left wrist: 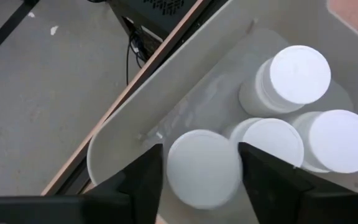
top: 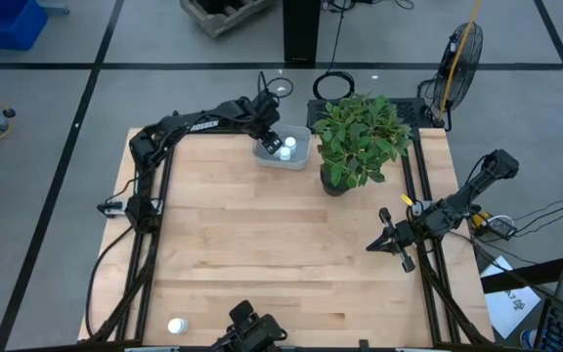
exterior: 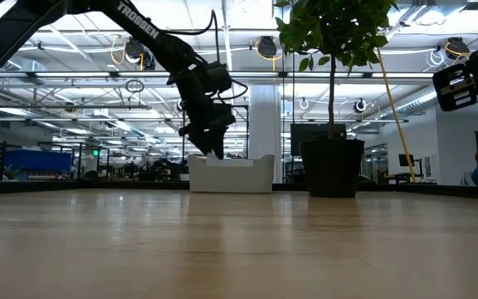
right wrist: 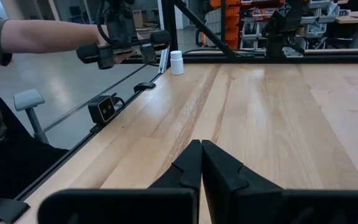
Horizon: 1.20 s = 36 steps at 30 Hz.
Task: Pick and place pill bottles into a basket
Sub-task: Put the white pill bottle into the gray bin
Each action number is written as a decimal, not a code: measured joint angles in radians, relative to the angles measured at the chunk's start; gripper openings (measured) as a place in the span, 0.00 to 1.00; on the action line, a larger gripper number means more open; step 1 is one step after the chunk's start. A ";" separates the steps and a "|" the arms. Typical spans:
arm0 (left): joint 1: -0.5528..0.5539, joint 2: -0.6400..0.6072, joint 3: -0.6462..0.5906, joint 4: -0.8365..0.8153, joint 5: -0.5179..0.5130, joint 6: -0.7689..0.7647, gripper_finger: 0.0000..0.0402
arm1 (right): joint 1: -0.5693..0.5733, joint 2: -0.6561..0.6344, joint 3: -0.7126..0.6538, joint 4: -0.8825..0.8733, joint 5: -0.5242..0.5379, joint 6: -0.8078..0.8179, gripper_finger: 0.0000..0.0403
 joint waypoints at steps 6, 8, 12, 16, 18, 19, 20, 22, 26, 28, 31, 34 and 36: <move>-0.001 0.000 0.000 -0.001 0.000 -0.010 0.61 | 0.000 0.000 0.000 0.000 0.000 0.000 0.01; -0.004 0.000 0.000 -0.003 -0.001 -0.010 0.61 | 0.000 0.000 0.000 0.000 0.000 0.000 0.01; -0.004 -0.015 0.000 -0.010 -0.008 -0.010 0.58 | 0.000 0.000 0.000 0.000 0.000 0.000 0.01; -0.015 -0.085 0.000 -0.096 -0.010 0.000 0.53 | 0.000 0.000 0.000 0.000 0.000 0.000 0.01; -0.037 -0.126 0.000 -0.180 -0.010 -0.001 0.51 | 0.000 0.000 0.000 0.000 0.000 0.000 0.01; -0.054 -0.151 0.000 -0.231 -0.009 -0.007 0.50 | 0.000 0.000 0.000 0.000 0.000 0.000 0.01; -0.077 -0.176 0.000 -0.283 -0.008 -0.013 0.49 | 0.000 0.000 0.000 0.000 0.000 0.000 0.01; -0.138 -0.230 0.000 -0.386 -0.008 -0.034 0.49 | 0.000 0.000 0.000 0.000 0.000 0.000 0.01; -0.317 -0.322 0.000 -0.574 -0.011 -0.136 0.50 | 0.000 0.000 0.000 0.000 0.000 0.000 0.01; -0.434 -0.371 0.000 -0.643 -0.011 -0.223 0.49 | 0.000 0.000 0.000 0.000 0.000 0.000 0.01; -0.638 -0.435 0.000 -0.691 -0.013 -0.425 0.48 | 0.000 0.000 0.000 0.000 0.000 0.000 0.01; -0.846 -0.474 0.001 -0.688 -0.030 -0.727 0.49 | 0.000 -0.001 0.000 0.000 0.000 0.000 0.01; -0.987 -0.479 0.001 -0.695 -0.066 -0.917 0.51 | 0.000 0.000 0.000 0.000 0.000 0.000 0.01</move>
